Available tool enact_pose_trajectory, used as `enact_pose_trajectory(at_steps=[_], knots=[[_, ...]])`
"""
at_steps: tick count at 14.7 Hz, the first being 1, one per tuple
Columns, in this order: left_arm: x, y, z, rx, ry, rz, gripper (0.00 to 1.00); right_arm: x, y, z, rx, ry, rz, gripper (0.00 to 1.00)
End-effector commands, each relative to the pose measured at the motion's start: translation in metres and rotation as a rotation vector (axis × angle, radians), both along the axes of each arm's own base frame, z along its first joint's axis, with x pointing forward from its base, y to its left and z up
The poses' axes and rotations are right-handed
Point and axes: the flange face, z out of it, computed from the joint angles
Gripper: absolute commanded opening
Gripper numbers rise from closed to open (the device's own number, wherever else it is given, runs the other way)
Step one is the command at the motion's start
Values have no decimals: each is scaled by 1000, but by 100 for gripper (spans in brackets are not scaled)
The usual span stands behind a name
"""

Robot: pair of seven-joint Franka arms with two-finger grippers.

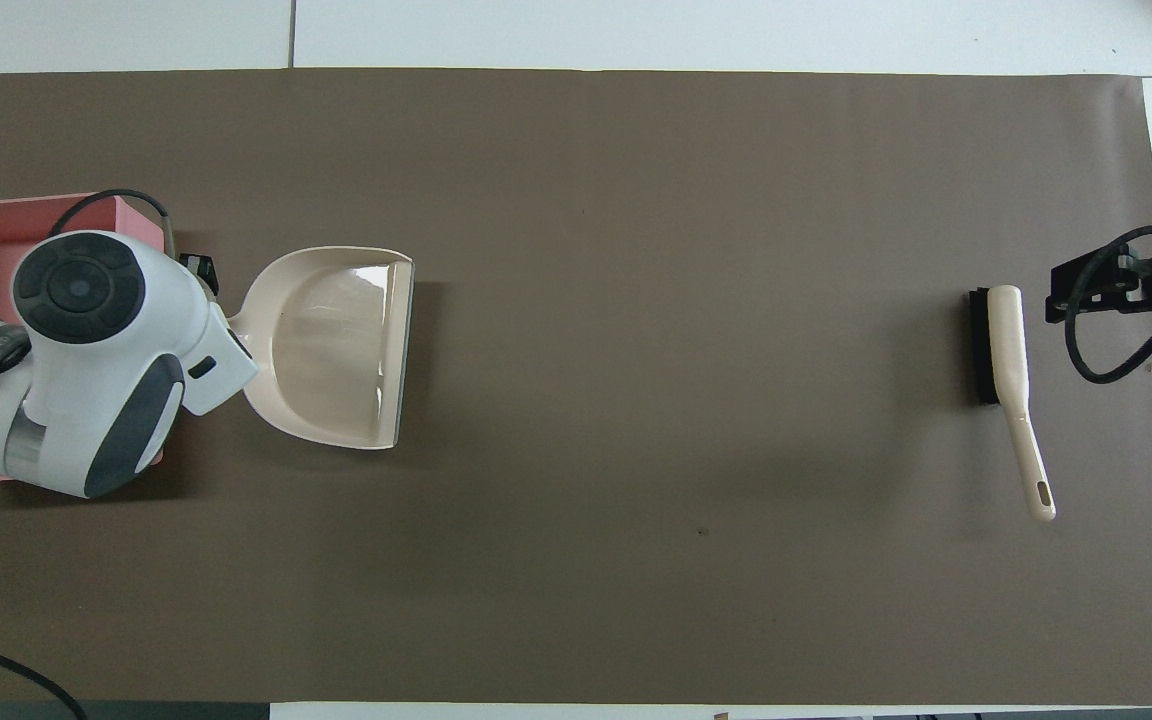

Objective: Clean e-waste and dump in bin
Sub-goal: 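Lower the dustpan back onto the table with the left gripper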

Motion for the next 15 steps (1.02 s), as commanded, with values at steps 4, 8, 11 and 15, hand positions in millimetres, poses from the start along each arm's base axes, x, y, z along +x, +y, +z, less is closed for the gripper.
enact_pose_trajectory(at_steps=[4,8,11,15], knots=[[-23,-35,-26,-26,-8,58,0,-6,2,3,15,-16,9,100],[-22,-46,-43,-34,-1,42,0,-3,4,18,-8,-36,84,100],[-20,-43,-59,-32,14,46,2,1,3,20,-9,-63,107,100],[-18,-37,-55,-23,22,54,99,1,-1,19,-8,-68,101,100]])
